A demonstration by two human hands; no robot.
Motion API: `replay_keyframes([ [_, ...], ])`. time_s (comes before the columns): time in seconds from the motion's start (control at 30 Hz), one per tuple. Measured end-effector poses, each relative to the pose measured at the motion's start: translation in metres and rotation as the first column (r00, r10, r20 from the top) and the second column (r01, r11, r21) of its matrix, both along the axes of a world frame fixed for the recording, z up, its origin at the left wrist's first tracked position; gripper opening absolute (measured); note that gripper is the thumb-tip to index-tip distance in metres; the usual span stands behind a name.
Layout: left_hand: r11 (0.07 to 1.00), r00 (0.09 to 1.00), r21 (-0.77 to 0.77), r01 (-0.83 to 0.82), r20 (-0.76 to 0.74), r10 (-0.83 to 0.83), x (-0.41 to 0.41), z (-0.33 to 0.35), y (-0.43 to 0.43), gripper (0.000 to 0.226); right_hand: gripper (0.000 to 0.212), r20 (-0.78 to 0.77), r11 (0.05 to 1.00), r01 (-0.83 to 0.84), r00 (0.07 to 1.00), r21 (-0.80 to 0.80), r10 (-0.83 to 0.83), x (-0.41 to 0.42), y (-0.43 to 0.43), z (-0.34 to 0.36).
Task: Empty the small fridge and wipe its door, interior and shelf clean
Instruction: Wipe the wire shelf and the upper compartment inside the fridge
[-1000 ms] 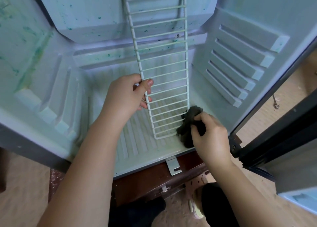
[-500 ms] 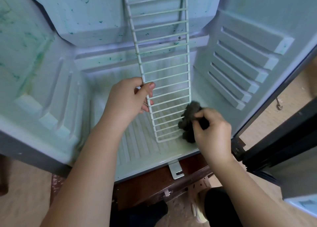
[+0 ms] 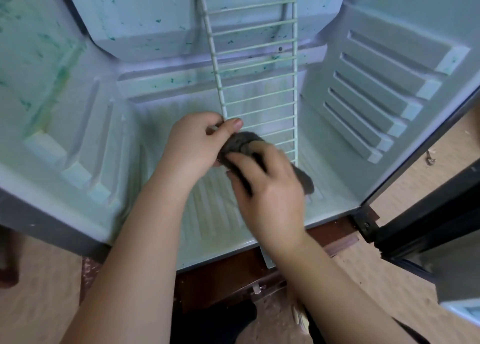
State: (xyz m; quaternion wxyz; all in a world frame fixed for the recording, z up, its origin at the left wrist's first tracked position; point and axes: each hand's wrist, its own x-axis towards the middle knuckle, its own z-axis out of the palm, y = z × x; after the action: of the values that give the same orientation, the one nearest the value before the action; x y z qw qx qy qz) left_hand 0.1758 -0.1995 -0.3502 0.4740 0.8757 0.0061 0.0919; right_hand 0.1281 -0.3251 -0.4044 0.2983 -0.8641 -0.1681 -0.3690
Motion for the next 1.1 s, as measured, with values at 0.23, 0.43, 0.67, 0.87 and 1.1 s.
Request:
replay_keyframes([
  [0.23, 0.994, 0.998, -0.109, 0.023, -0.052, -0.029, -0.005, 0.002, -0.004, 0.03, 0.037, -0.109, 0.989, -0.003, 0.994, -0.147, -0.013, -0.02, -0.002, -0.039],
  [0.43, 0.985, 0.996, -0.167, 0.033, -0.08, -0.047, -0.008, 0.005, -0.004, 0.029, 0.035, -0.451, 0.964, 0.0, 0.884, -0.264, -0.124, -0.036, -0.03, -0.046],
  [0.67, 0.994, 0.998, -0.112, 0.003, -0.055, -0.009, -0.006, 0.002, -0.001, 0.03, 0.023, -0.14, 0.996, 0.0, 0.99, 0.085, 0.012, -0.017, -0.007, 0.0],
  [0.87, 0.999, 0.998, 0.007, 0.041, -0.044, -0.04, -0.008, -0.011, -0.001, 0.039, 0.019, -0.174, 0.999, -0.012, 0.985, 0.034, 0.018, -0.004, -0.004, -0.02],
  [1.1, 0.995, 0.995, -0.085, 0.047, -0.087, -0.054, -0.011, -0.027, -0.005, 0.03, 0.016, -0.226, 0.993, 0.068, 0.973, 0.1, -0.044, 0.012, -0.039, -0.016],
])
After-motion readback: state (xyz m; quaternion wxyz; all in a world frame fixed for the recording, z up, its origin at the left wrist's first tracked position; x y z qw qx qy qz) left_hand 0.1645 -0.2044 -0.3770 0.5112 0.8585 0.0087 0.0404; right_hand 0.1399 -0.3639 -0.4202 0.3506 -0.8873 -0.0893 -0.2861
